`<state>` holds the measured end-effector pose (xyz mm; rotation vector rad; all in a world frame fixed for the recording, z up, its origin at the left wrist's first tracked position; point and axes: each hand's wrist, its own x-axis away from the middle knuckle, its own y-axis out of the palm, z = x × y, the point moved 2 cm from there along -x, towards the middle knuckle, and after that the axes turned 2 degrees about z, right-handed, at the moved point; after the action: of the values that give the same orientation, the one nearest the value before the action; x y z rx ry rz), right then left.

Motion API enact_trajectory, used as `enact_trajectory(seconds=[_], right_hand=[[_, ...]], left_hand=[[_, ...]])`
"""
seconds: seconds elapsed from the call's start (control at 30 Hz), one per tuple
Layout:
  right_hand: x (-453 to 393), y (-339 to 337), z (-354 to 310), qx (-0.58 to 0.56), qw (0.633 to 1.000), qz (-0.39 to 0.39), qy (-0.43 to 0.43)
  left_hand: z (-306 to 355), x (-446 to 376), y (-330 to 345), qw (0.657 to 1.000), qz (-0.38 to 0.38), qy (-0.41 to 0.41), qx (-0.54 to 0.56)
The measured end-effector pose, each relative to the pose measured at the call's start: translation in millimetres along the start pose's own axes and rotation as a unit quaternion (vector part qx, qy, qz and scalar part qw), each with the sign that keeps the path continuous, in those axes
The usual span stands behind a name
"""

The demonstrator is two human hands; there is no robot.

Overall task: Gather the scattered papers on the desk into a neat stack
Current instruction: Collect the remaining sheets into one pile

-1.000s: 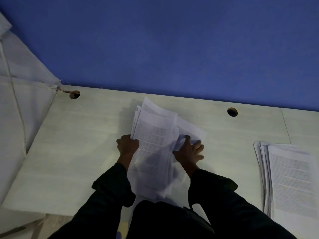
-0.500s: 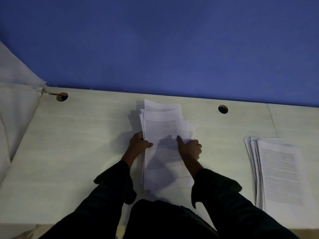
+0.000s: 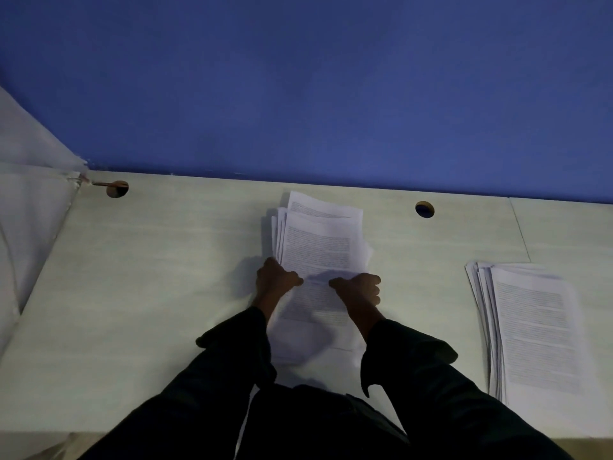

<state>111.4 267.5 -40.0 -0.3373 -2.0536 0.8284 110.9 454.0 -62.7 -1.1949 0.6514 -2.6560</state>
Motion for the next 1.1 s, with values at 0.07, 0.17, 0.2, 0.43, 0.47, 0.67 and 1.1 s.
enact_trajectory(seconds=[0.07, 0.17, 0.2, 0.43, 0.47, 0.67, 1.1], right_hand=[[-9.3, -3.4, 8.7, -0.065, 0.997, -0.033, -0.005], [-22.7, -11.6, 14.9, -0.097, 0.993, -0.068, -0.025], [-26.9, -15.9, 15.2, -0.102, 0.991, -0.078, -0.038], [-24.5, -52.4, -9.7, -0.249, 0.896, -0.318, -0.186], [-23.6, -54.4, -12.6, -0.223, 0.889, -0.344, -0.203], [-21.2, -50.8, -15.1, -0.210, 0.918, -0.270, -0.201], [-18.4, -55.3, 61.8, -0.296, 0.887, -0.352, -0.035]], left_hand=[[-5.7, -8.1, -9.2, 0.997, -0.042, -0.005, 0.057], [-3.2, -5.4, -15.7, 0.982, -0.112, 0.036, 0.151], [0.2, -2.5, -18.5, 0.975, -0.131, 0.052, 0.170], [7.2, 2.6, -55.3, 0.915, -0.282, 0.097, 0.270], [9.4, 3.5, -59.9, 0.928, -0.269, 0.108, 0.233], [21.8, 17.3, -65.8, 0.953, -0.207, 0.174, 0.135], [-17.4, 19.6, -42.7, 0.852, -0.121, 0.023, 0.509]])
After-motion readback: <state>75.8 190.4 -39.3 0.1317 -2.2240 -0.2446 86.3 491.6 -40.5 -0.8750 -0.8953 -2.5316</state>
